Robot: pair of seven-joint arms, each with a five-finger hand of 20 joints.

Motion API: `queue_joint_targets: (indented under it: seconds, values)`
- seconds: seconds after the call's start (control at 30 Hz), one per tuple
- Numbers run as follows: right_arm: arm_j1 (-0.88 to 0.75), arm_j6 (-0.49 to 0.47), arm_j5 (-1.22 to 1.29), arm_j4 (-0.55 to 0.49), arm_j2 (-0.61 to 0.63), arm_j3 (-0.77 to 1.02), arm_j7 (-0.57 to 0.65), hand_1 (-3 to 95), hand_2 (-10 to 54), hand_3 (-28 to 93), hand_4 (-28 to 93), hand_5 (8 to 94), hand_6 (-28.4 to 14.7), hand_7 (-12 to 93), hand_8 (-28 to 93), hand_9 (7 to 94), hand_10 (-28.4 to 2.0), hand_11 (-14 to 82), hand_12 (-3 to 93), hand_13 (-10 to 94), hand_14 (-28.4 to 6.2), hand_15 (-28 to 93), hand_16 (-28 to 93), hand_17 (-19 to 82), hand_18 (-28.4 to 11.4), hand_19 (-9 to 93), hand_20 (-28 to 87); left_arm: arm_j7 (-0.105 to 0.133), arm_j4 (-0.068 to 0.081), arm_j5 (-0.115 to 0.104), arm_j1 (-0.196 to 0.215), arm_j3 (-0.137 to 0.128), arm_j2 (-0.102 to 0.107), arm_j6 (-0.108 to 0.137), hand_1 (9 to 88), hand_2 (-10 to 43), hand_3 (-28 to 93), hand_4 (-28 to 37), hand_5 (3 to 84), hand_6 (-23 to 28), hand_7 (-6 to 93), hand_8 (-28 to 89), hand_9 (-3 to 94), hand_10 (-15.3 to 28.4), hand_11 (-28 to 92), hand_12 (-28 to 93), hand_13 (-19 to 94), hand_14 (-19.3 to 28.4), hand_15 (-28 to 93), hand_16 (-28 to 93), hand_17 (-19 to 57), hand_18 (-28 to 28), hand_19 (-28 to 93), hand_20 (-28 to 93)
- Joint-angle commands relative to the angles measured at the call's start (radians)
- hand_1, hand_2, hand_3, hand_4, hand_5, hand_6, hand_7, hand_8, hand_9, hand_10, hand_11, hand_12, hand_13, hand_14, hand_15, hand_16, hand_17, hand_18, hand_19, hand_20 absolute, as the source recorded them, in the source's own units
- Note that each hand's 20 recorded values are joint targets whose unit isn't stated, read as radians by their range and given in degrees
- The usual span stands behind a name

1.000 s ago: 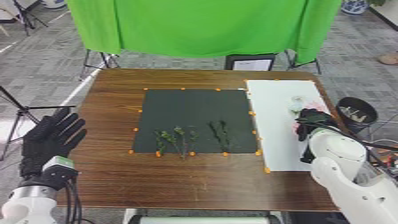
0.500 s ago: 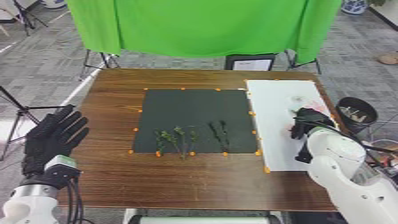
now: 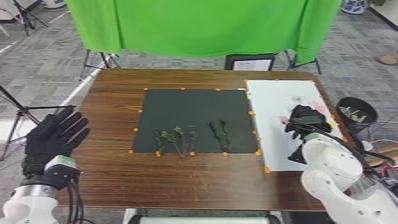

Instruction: Arrange flowers

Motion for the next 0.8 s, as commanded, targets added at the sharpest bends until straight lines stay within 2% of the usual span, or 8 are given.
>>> queue_joint_targets:
  seconds: [0.03,0.07,0.2,0.23,0.4,0.6,0.67,0.8]
  values:
    - [0.316,0.033,-0.031,-0.039,-0.095,-0.255,-0.095,56.3,-0.3,63,-28,79.3,-0.3,15,-1,79.1,-9.9,10.7,18.9,77,-8.2,42,27,39,-21.6,84,35,-0.007,0.000,-0.004,0.016,-0.017,0.006,0.004,27.4,12.9,75,-26.6,40.8,10.7,13.3,-8,33.1,17.0,21,13,21,17.0,37,-6,-8.3,16.6,39,9]
    - [0.357,0.021,-0.029,-0.039,-0.120,-0.290,-0.121,55.9,-0.4,64,-28,79.3,-0.3,14,-1,79.1,-10.0,10.6,18.8,77,-8.3,42,27,39,-21.6,84,35,-0.012,0.005,-0.008,0.007,-0.014,0.010,0.005,27.3,12.9,75,-26.6,40.8,10.7,13.2,-8,33.1,17.0,21,13,21,17.0,37,-6,-8.3,16.6,39,9]
    - [0.526,0.015,-0.062,0.034,-0.222,-0.469,-0.243,55.4,-0.5,65,-28,79.3,-0.3,14,-1,78.6,-10.1,10.6,18.5,77,-8.3,42,27,39,-21.6,84,35,0.006,0.016,-0.018,-0.016,0.010,0.027,0.015,27.3,12.8,75,-26.6,40.9,10.7,13.2,-8,33.0,17.1,21,13,21,17.0,37,-6,-8.4,16.6,39,9]
    - [0.558,0.024,-0.074,0.069,-0.248,-0.510,-0.275,55.3,-0.5,65,-28,79.2,-0.3,14,-2,78.6,-10.1,10.6,18.5,77,-8.3,42,27,39,-21.6,84,35,0.009,0.009,-0.019,-0.014,0.012,0.029,0.020,27.3,12.8,75,-26.6,40.9,10.7,13.3,-8,33.0,17.1,21,13,21,17.0,37,-6,-8.4,16.6,39,9]
    - [0.640,-0.026,-0.123,0.183,-0.354,-0.653,-0.365,55.2,-0.7,65,-28,79.1,-0.2,14,-2,78.3,-9.7,10.5,18.5,77,-8.3,43,27,39,-21.7,84,35,0.007,0.009,-0.021,-0.031,0.029,0.039,0.035,27.4,12.8,75,-26.7,40.9,10.7,13.3,-8,33.1,17.1,21,13,21,17.0,37,-6,-8.4,16.6,39,9]
    - [0.705,-0.086,-0.187,0.278,-0.408,-0.793,-0.407,55.3,-0.9,65,-28,79.0,-0.1,14,-1,78.5,-9.9,10.7,19.0,77,-8.4,43,28,39,-21.7,84,35,0.020,0.011,-0.026,-0.035,0.038,0.055,0.050,27.4,12.7,75,-26.7,40.9,10.7,13.4,-8,33.0,17.1,21,13,21,17.0,37,-6,-8.4,16.7,39,9]
    - [0.726,-0.092,-0.203,0.298,-0.415,-0.832,-0.406,55.2,-1.0,65,-28,79.0,-0.1,14,-2,78.5,-9.9,10.7,19.0,77,-8.4,43,28,39,-21.8,84,35,0.016,0.014,-0.024,-0.042,0.038,0.056,0.050,27.3,12.7,75,-26.7,40.9,10.7,13.5,-8,33.1,17.1,21,13,21,17.0,37,-6,-8.4,16.7,39,9]
    - [0.751,-0.121,-0.253,0.328,-0.430,-0.885,-0.418,55.0,-1.1,66,-28,79.0,0.0,15,-2,78.2,-10.0,10.8,19.0,77,-8.4,43,28,39,-21.8,84,36,0.022,0.010,-0.024,-0.033,0.034,0.063,0.054,27.3,12.8,75,-26.8,41.0,10.7,13.5,-8,33.2,17.1,21,13,21,17.0,37,-6,-8.4,16.7,39,9]
